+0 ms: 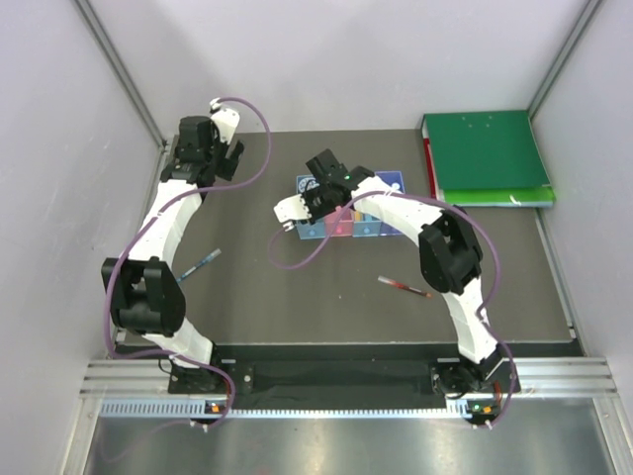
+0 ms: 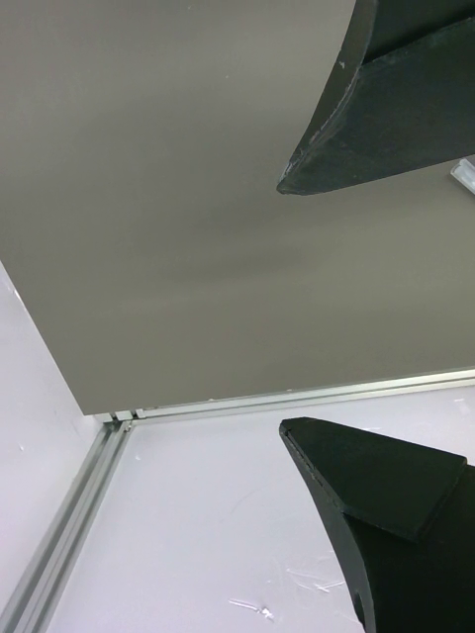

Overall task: Sort the stationery into containers
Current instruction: Place the stationery in the storage box.

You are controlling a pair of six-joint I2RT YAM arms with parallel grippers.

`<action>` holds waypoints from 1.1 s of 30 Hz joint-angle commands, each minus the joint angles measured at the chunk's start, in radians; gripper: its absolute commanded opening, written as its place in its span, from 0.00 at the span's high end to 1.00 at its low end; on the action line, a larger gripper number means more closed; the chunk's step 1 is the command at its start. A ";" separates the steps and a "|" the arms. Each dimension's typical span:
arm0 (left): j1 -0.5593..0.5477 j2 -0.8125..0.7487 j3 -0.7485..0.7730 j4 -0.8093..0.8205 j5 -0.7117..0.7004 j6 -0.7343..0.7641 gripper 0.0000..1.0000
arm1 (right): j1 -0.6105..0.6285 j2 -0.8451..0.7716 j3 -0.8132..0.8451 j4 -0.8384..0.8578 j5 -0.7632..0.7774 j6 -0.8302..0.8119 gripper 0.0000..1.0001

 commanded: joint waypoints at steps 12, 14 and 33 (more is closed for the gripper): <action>0.001 -0.039 -0.001 0.060 0.021 0.005 0.01 | 0.016 0.039 0.032 0.093 0.003 0.058 0.56; 0.001 -0.036 -0.001 0.060 0.028 0.005 0.01 | 0.013 0.036 0.031 0.098 0.007 0.063 0.54; 0.018 -0.102 -0.205 -0.222 0.166 0.275 0.01 | -0.160 -0.320 -0.092 -0.011 0.104 0.383 0.11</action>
